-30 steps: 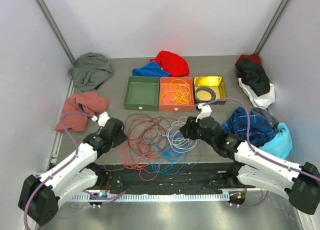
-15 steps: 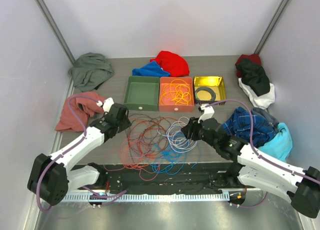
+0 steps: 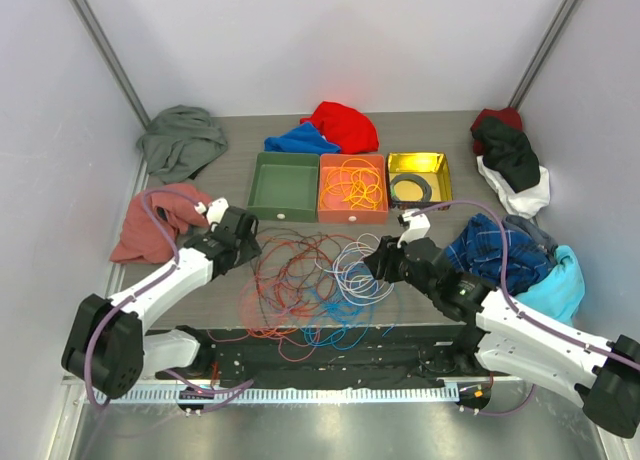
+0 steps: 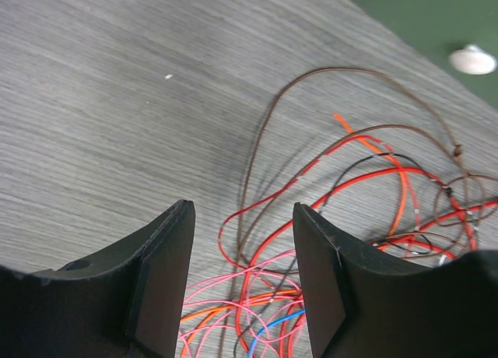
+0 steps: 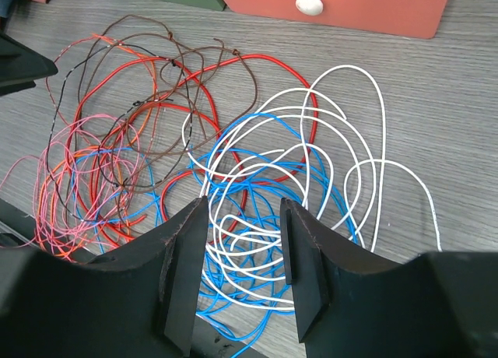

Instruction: Untangle the cables

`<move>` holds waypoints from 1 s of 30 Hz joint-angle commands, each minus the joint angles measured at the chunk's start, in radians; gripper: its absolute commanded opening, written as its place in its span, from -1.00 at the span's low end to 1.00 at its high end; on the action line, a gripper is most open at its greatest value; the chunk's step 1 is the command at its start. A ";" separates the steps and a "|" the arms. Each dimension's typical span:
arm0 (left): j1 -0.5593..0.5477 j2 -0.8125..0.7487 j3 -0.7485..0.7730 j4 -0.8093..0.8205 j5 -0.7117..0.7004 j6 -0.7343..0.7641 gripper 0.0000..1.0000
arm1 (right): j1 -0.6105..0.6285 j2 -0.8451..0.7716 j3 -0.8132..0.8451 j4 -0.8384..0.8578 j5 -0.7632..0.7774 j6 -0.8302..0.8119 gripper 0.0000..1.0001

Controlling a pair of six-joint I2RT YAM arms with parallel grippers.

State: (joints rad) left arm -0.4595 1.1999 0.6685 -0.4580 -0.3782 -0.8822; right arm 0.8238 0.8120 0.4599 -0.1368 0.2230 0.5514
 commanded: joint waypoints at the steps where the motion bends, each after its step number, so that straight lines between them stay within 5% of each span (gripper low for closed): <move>1: 0.022 0.003 -0.021 0.015 -0.021 -0.001 0.13 | 0.006 -0.025 -0.001 0.017 0.029 -0.015 -0.01; 6: 0.051 0.065 -0.021 0.033 0.004 -0.024 0.00 | 0.006 -0.016 0.003 0.014 0.021 -0.013 -0.01; 16: 0.078 0.093 0.016 0.042 -0.004 -0.032 -1.00 | 0.005 -0.036 -0.007 -0.004 0.045 -0.016 -0.01; 30: 0.065 -0.355 0.326 -0.007 0.117 0.091 -0.99 | 0.006 -0.025 0.048 0.005 0.033 -0.025 -0.02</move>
State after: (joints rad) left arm -0.3859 0.9096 0.8650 -0.4957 -0.3161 -0.8333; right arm 0.8238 0.7879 0.4488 -0.1585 0.2432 0.5480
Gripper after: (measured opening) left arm 0.013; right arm 0.494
